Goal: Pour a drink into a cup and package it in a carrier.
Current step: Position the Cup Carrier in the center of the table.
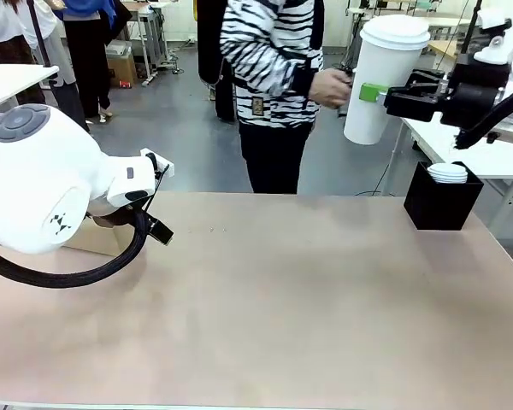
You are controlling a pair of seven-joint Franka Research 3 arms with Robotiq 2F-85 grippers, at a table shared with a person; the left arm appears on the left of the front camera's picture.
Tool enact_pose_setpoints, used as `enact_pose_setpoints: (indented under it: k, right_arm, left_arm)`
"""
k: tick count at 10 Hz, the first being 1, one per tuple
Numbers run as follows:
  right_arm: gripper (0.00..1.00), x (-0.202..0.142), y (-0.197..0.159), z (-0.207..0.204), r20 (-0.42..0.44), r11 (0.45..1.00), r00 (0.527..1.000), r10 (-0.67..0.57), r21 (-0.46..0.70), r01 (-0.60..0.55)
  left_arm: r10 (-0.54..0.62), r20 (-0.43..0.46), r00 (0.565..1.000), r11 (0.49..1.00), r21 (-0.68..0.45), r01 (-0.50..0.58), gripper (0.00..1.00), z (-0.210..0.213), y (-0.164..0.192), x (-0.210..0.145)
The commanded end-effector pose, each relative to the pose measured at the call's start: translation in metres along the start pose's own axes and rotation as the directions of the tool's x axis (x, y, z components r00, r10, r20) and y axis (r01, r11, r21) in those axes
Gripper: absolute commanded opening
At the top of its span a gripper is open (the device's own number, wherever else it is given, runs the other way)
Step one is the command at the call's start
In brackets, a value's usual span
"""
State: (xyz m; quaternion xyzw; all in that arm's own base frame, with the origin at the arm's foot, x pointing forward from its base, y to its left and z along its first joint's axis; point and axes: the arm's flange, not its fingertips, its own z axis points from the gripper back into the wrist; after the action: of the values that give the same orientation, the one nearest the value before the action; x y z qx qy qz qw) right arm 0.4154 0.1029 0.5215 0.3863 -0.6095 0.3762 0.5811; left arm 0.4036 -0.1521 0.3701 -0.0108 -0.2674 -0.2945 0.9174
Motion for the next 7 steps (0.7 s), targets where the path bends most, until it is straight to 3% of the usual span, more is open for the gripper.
enact_pose_setpoints:
  k: [1, 7]
  right_arm:
    - [0.80, 0.0058, -0.0024, -0.0049, 0.015, 1.000, 1.000, 0.006, -0.019, -0.006]
    - [0.80, 0.0058, -0.0024, -0.0049, 0.015, 1.000, 1.000, 0.006, -0.019, -0.006]
  left_arm:
    - [0.001, 0.001, 1.000, 1.000, -0.002, -0.001, 1.00, 0.0003, 0.0004, -0.0005]
    - [0.000, 0.000, 1.000, 1.000, 0.000, 0.000, 1.00, 0.0000, 0.0000, 0.0000]
